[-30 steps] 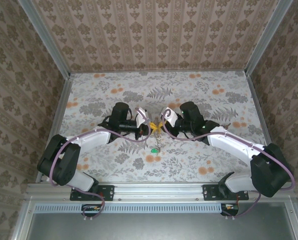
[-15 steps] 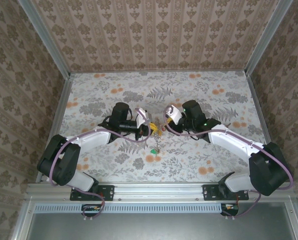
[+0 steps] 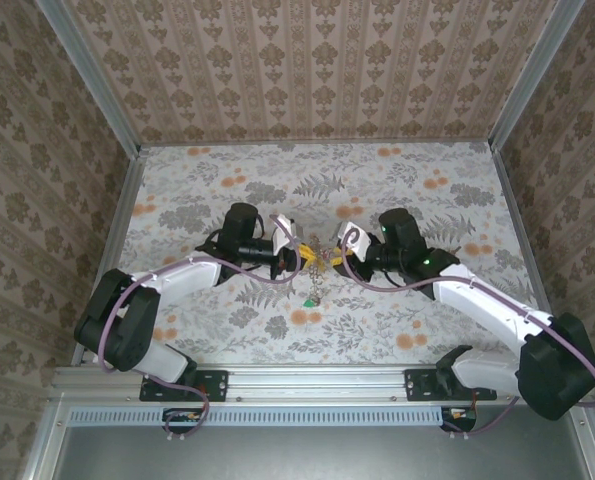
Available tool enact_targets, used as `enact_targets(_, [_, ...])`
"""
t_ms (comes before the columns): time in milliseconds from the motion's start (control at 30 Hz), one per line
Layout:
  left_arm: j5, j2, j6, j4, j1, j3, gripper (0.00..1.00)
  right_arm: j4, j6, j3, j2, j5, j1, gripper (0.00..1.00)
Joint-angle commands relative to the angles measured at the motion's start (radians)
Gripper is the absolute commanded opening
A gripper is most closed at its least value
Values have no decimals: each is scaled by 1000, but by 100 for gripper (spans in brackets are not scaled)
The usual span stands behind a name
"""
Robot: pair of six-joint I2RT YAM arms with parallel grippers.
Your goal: Put the keys on the keyring
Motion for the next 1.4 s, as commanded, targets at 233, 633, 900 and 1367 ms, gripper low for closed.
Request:
enact_targets(233, [90,-20,44,-60,-8,73,0,174,14,29,69,-82,4,32])
enact_targets(633, [95,-16,53,-79,-8,84,0,185,0,48,127,-154,-3,26])
enact_targets(900, [71,-14,62,-91,-6,80,0,130,-28,67,122,-154,-11,7])
enact_targets(1367, [-28,22,260,-383,-24,186,13,-167,-161,198,136,-95,18,0])
